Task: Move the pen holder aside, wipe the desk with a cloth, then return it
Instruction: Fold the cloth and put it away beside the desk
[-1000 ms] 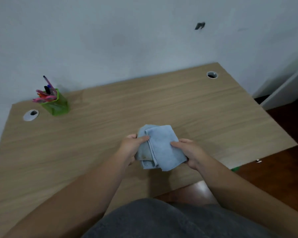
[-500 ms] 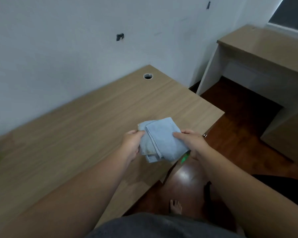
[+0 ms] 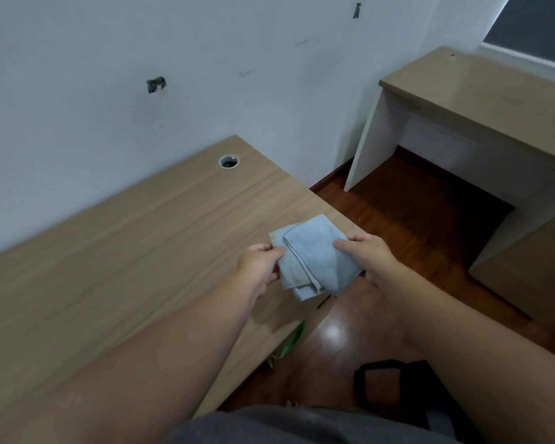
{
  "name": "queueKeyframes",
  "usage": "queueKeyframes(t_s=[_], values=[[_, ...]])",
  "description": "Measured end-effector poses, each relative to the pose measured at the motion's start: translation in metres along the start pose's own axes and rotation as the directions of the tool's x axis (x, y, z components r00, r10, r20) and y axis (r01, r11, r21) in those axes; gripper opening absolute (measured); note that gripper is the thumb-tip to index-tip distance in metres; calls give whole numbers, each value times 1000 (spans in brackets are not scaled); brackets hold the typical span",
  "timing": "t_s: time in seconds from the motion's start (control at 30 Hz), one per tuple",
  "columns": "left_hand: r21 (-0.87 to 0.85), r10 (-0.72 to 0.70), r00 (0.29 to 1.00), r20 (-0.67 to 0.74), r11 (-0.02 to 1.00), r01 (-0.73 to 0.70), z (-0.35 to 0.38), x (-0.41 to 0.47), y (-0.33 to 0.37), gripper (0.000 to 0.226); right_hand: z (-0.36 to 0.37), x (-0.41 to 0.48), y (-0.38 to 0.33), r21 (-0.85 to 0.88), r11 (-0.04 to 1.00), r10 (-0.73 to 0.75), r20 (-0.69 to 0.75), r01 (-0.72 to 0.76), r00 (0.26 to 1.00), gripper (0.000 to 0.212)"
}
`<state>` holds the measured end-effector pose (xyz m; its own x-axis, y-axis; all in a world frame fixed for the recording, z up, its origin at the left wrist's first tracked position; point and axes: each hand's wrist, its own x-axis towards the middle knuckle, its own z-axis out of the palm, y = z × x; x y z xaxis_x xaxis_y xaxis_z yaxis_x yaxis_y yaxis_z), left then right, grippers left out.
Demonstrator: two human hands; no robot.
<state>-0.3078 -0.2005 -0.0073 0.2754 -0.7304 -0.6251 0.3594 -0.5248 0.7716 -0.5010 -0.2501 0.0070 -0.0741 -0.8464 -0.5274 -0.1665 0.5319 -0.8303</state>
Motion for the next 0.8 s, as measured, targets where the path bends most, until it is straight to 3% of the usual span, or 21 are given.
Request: queueKeyframes(t_s=[0.23,0.33,0.53,0.8], values=[[67,-21,998,-67,997,25,52,37,1,6,-25,69,-2,-180,984,-19,-10,17,1000,15],[102,-45,994,-98,993,55,67,52,-3,14,-30,91,-3,-271,962,-32,-21,25,999,13],[125,-69,989,-131,988,86,86,79,-8,31,-28,121,-5,-265,964,-33,-19,26,999,10],[225,-58,980,-192,969,102,91,98,-16,30,-29,141,7,-371,928,-24,30,34,999,8]])
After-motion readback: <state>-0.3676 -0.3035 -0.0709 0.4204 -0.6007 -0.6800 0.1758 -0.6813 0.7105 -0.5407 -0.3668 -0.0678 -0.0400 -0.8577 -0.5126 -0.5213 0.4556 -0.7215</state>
